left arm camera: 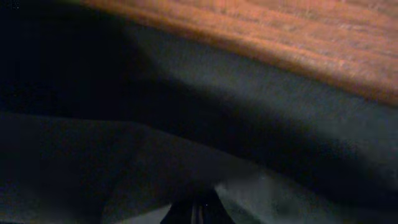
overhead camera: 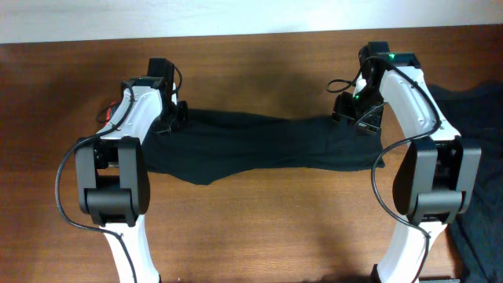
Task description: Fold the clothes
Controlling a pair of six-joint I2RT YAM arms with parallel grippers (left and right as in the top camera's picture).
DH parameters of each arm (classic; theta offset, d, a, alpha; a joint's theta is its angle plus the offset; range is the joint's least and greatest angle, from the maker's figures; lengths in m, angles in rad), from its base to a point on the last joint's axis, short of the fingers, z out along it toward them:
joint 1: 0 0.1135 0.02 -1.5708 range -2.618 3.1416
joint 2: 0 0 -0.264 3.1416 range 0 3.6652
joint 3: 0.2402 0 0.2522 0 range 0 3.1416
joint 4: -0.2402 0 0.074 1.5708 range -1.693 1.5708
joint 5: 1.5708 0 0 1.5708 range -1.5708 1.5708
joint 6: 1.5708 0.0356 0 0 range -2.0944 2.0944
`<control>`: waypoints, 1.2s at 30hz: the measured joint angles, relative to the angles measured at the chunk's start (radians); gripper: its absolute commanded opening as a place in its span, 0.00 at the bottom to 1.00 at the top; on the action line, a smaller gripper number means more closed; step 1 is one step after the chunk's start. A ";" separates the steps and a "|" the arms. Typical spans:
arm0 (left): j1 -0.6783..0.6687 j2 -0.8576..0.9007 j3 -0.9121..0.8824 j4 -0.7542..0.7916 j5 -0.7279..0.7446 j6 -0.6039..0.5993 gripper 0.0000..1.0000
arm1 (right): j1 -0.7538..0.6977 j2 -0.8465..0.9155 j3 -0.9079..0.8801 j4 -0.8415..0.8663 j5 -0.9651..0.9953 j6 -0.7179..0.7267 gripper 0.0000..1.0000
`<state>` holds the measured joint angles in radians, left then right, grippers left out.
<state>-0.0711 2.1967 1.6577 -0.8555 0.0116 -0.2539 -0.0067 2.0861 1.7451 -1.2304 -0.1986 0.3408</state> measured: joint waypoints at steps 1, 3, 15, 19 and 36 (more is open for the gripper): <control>0.000 0.000 0.000 0.006 0.000 0.000 0.00 | 0.000 0.000 0.000 0.000 0.003 0.000 0.65; 0.000 0.001 0.008 0.009 0.000 0.000 0.00 | 0.000 0.000 0.000 0.000 0.007 0.000 0.66; 0.021 0.003 0.287 -0.200 -0.001 0.013 0.01 | 0.000 0.000 0.000 -0.019 0.017 -0.011 0.66; 0.077 0.003 0.371 -0.271 -0.001 0.016 0.01 | 0.000 0.000 0.000 -0.025 0.017 -0.032 0.66; 0.223 0.003 0.303 -0.260 -0.031 0.016 0.02 | 0.000 0.000 0.000 -0.046 0.017 -0.055 0.70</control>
<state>0.1520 2.1994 1.9606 -1.1152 -0.0196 -0.2379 -0.0067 2.0857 1.7451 -1.2762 -0.1814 0.2859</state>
